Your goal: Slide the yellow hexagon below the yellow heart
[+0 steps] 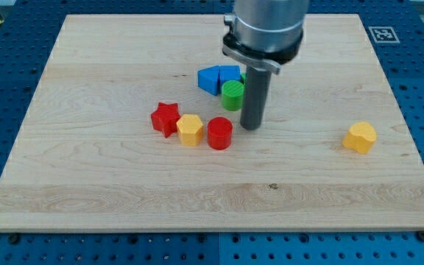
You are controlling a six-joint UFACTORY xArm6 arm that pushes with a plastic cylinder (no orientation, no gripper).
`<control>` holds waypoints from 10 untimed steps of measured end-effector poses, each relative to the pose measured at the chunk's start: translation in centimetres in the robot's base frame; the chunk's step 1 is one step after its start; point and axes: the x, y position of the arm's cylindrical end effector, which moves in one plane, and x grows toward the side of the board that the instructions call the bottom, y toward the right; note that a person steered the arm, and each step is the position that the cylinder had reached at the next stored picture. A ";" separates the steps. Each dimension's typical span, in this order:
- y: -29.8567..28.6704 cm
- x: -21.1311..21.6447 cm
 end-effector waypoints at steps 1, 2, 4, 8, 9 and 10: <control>-4.2 -2.5; -8.0 -1.2; -8.2 5.1; -7.7 8.1; 1.0 8.1; 3.1 8.1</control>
